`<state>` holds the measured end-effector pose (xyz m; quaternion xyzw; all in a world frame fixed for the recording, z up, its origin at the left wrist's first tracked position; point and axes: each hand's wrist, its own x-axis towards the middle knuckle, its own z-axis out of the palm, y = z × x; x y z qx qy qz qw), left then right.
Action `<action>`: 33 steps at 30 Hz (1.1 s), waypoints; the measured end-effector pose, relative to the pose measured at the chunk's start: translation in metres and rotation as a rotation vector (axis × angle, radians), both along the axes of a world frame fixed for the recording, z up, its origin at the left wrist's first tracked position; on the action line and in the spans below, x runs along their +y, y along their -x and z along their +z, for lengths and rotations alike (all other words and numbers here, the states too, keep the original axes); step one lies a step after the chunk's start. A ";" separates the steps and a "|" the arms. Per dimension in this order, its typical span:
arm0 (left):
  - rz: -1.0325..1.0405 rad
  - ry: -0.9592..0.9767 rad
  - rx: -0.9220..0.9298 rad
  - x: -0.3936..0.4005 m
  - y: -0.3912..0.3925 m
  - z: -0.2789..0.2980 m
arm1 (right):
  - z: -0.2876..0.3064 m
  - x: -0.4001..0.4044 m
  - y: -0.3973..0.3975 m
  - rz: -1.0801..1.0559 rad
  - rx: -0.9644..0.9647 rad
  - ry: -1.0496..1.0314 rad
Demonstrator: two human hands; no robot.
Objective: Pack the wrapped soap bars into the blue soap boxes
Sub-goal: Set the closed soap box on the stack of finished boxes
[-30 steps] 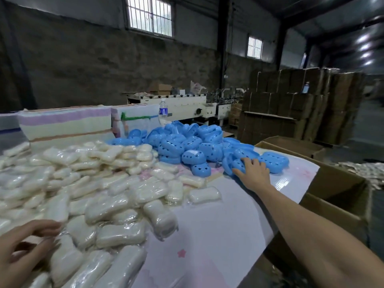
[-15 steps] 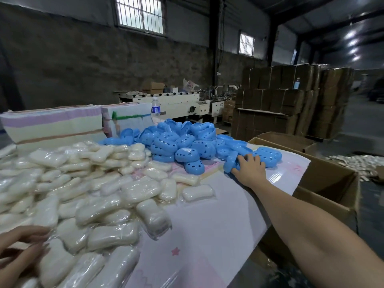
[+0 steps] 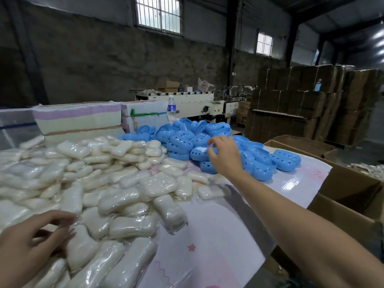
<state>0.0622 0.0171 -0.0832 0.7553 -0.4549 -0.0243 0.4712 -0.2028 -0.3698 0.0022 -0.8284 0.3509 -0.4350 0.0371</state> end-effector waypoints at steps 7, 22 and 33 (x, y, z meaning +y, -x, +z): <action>0.157 -0.057 -0.150 -0.006 0.033 0.039 | 0.017 0.142 -0.106 0.574 -0.002 -0.337; 0.320 -0.021 -0.173 0.002 0.018 0.046 | -0.027 0.236 -0.182 0.917 0.197 -0.280; 1.056 -0.295 -0.228 0.090 -0.055 0.079 | -0.030 0.255 -0.170 1.162 0.359 -0.088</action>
